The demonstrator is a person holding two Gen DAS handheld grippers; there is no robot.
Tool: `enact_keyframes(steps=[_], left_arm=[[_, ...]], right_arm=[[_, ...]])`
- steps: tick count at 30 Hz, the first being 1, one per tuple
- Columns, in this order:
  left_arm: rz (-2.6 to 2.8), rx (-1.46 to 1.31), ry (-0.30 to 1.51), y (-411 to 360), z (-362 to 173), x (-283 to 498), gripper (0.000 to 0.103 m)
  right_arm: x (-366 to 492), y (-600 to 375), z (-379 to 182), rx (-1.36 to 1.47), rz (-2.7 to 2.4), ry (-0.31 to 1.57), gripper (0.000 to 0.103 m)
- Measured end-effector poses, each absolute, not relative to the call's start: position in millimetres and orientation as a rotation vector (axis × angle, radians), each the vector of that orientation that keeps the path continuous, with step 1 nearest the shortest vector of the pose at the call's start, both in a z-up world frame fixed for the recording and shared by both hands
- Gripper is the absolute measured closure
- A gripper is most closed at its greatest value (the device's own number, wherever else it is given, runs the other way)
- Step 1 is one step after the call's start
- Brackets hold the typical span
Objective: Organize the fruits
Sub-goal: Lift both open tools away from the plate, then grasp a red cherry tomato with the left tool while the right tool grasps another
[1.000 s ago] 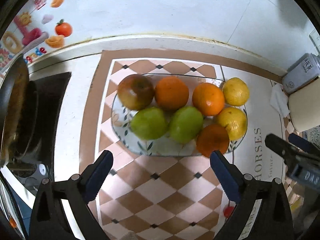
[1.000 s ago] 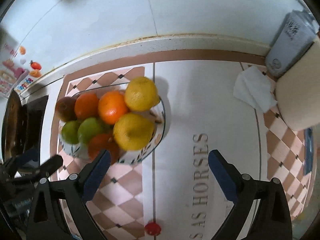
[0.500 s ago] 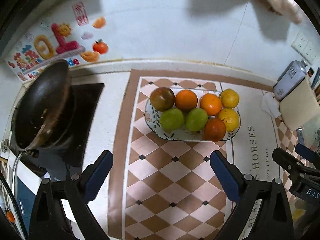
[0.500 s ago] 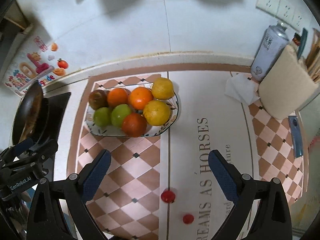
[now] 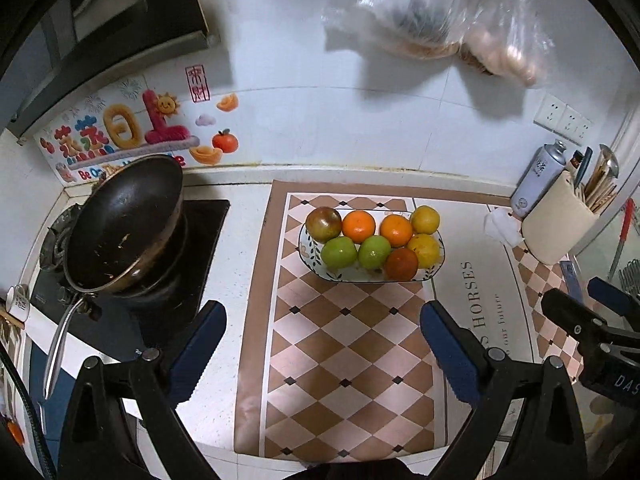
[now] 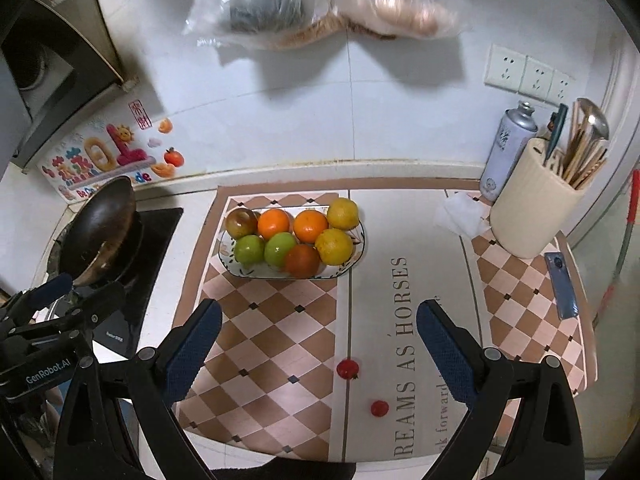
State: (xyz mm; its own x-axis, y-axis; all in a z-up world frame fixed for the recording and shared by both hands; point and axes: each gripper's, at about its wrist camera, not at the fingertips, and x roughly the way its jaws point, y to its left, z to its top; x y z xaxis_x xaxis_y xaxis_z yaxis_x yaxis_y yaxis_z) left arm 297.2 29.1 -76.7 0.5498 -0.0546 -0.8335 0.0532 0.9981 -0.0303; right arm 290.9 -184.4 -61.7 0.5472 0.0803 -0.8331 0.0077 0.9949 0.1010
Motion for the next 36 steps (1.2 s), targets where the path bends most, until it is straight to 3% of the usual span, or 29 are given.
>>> enact_keyframes(steps=[19,23,29,32,34,36], left_arm=[[-0.103,0.027,0.984,8.4,-73.2,285.2,0.004],[-0.101,0.080,1.017,-9.4,-91.8,298.8,0.000],[-0.102,0.215,1.121,-49.8,-155.8,323.5,0.000],[-0.121,0.272,1.201,-70.2,-194.1,331.9,0.000],[-0.146,0.283,1.261,-79.8,-214.6,336.6,0.000],[-0.180,0.298,1.335,-91.9,-238.8,340.1,0.000]], right_arm=[[273.7,-195.5,-51.4,0.167,0.059,0.971,0.003],[285.0,-216.3,-80.0,0.240,0.061,1.033,0.003],[297.1,-253.9,-177.9,0.299,0.008,1.208,0.003],[292.9,-267.2,-238.3,0.326,-0.011,1.318,0.016],[285.5,-271.8,-269.7,0.350,-0.017,1.378,0.034],[277.8,-274.0,-301.7,0.383,-0.007,1.438,0.042]])
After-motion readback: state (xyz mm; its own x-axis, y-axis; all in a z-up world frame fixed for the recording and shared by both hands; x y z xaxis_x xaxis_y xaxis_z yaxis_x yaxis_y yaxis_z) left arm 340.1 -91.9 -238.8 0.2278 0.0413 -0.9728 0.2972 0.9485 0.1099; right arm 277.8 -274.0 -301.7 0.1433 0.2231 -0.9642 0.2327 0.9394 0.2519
